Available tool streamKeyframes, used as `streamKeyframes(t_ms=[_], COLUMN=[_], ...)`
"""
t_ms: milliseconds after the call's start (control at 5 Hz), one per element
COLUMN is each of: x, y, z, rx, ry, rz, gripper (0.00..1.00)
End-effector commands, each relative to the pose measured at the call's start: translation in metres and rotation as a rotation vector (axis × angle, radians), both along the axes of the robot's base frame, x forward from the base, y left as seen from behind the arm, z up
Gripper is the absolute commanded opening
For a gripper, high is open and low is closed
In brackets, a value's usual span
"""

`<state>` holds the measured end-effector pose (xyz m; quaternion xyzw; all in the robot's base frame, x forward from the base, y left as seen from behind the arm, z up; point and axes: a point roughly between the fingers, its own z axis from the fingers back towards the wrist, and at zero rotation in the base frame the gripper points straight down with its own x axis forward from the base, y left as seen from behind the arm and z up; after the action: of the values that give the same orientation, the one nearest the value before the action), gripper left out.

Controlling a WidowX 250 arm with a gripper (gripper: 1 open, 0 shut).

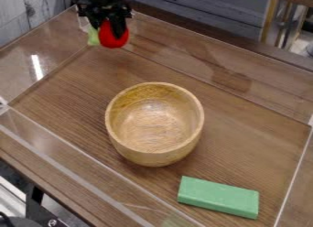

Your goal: Move the red fruit to the left

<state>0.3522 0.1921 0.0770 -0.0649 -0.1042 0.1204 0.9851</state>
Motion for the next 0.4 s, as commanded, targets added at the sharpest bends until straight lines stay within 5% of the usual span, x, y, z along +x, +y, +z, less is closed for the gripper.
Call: streamKeyframes(t_ms=[0, 200], x=[0.0019, -0.0006], y=[0.0234, 0.0228], z=[0.0444, 0.0446], rx=[0.061, 0.060], ry=[-0.101, -0.104], rz=[-0.009, 0.012], gripper=[0.00, 0.00])
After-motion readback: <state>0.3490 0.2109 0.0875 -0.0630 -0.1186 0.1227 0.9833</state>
